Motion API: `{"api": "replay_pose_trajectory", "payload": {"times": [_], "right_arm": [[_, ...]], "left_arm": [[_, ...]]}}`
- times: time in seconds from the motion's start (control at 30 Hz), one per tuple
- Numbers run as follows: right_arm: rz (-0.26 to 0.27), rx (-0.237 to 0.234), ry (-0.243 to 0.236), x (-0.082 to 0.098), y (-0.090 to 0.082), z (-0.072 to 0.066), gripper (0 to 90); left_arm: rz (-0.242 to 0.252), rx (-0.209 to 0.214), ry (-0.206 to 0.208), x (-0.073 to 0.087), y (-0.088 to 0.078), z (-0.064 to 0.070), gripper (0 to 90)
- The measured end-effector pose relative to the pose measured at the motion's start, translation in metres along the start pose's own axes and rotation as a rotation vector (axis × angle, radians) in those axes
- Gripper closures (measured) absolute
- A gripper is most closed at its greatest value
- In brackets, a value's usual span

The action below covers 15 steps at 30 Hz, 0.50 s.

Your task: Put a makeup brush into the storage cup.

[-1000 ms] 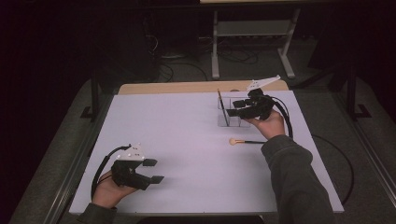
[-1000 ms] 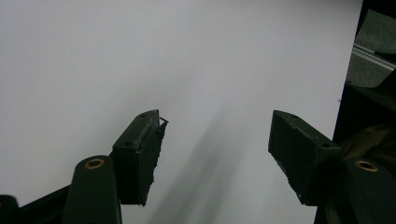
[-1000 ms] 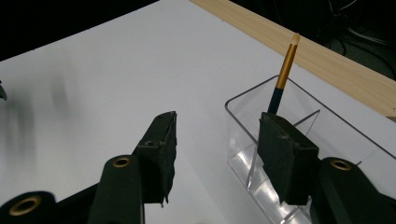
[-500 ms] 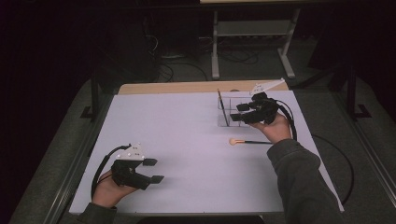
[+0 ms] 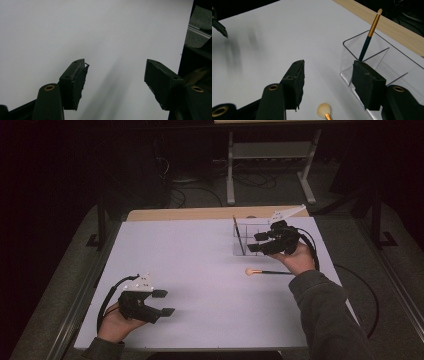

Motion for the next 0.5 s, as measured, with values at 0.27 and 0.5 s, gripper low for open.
{"api": "replay_pose_trajectory", "payload": {"times": [0.27,0.5], "right_arm": [[-0.019,-0.006,-0.007,0.0008,0.0005,-0.0017,42.1],[-0.029,-0.004,-0.015,0.0042,-0.0034,-0.0012,41.8]], "left_arm": [[0.003,-0.004,-0.015,0.0010,-0.0011,-0.0004,32.7],[0.001,-0.010,-0.014,0.0002,-0.0016,-0.0008,32.2]]}}
Point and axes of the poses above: each handheld gripper's, and its own axes: y roughly forward along the jaws, x roughly out of its underside, z roughly to its right, the point moved 6 cm from there along y, roughly forward along the jaws, and after that the axes turned 9 degrees about -z, right-handed, at the moved point
